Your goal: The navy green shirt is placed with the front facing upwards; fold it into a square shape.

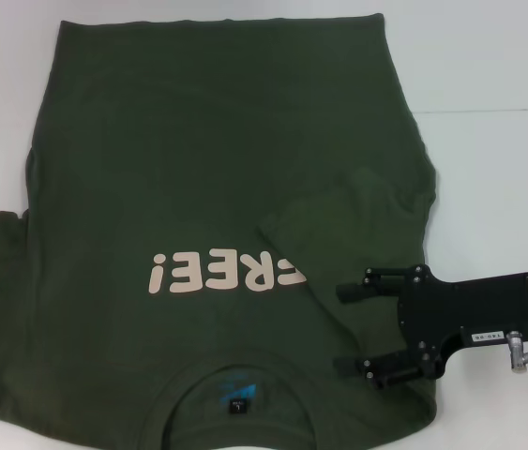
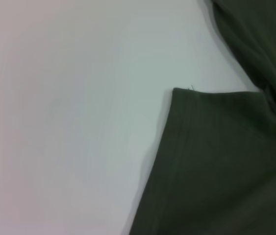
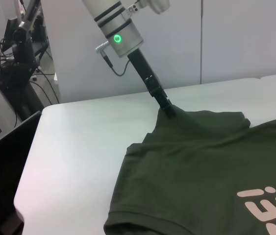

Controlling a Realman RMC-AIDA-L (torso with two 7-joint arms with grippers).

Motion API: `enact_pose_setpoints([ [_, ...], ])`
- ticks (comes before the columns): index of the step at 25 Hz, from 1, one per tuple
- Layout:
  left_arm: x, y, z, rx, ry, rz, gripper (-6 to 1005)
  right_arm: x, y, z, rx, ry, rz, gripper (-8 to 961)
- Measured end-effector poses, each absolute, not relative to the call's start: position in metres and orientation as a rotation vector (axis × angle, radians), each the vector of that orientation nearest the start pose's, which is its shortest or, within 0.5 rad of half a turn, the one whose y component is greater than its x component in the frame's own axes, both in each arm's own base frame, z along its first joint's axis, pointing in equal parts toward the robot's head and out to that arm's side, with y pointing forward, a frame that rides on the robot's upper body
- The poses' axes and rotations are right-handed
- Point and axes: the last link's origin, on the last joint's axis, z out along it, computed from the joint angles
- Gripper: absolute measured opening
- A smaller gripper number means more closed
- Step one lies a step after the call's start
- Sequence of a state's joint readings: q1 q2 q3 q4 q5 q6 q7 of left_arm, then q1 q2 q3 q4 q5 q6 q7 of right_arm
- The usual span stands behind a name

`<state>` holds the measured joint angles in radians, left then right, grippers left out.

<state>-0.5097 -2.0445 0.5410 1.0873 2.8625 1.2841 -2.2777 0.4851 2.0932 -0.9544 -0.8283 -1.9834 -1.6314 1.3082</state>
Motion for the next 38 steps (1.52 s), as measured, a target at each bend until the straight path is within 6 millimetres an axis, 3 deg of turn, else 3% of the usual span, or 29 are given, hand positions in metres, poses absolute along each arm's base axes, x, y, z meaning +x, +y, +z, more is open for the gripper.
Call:
enact_pose_setpoints([
  [7,-0.373,0.339,0.122,-1.897,-1.373,0.249,515,0.237,0.312,-0.014,-2.981,0.240,0.542,914],
  [17,-0.373,0.338,0.121,-1.905,-1.371,0.253,27,0.236,0.313,-0.013,-2.974,0.241,0.550,914],
  [24,-0.374,0.337,0.135,-1.826,-1.312,0.240,2,0.238,0.312,-0.013,-2.967,0.251,0.554,913],
  [30,-0.368,0.336,0.127,-1.867,-1.313,0.254,3,0.239,0.310,-0.014,-2.968,0.261,0.557,913],
  [33,-0.356,0.336,0.116,-1.929,-1.340,0.240,3,0.240,0.310,-0.014,-2.971,0.267,0.559,913],
  [38,-0.316,0.343,0.093,-2.049,-1.316,0.184,2,0.240,0.309,-0.014,-2.972,0.271,0.560,913],
])
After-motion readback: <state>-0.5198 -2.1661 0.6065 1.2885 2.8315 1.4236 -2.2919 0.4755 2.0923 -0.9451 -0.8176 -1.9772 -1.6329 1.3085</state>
